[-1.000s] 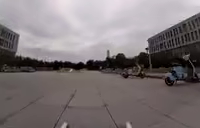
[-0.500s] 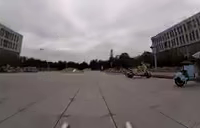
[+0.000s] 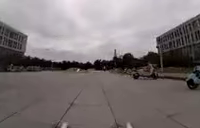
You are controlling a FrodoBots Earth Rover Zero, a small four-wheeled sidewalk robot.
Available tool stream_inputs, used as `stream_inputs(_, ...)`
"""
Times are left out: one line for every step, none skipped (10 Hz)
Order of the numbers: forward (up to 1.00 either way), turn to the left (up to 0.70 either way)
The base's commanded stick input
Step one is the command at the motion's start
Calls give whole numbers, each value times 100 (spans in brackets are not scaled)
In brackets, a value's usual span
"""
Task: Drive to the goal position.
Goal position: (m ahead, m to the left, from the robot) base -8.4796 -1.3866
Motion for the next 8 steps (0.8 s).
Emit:
stream_inputs(70,0)
stream_inputs(70,0)
stream_inputs(70,0)
stream_inputs(70,0)
stream_inputs(70,0)
stream_inputs(70,0)
stream_inputs(70,0)
stream_inputs(70,0)
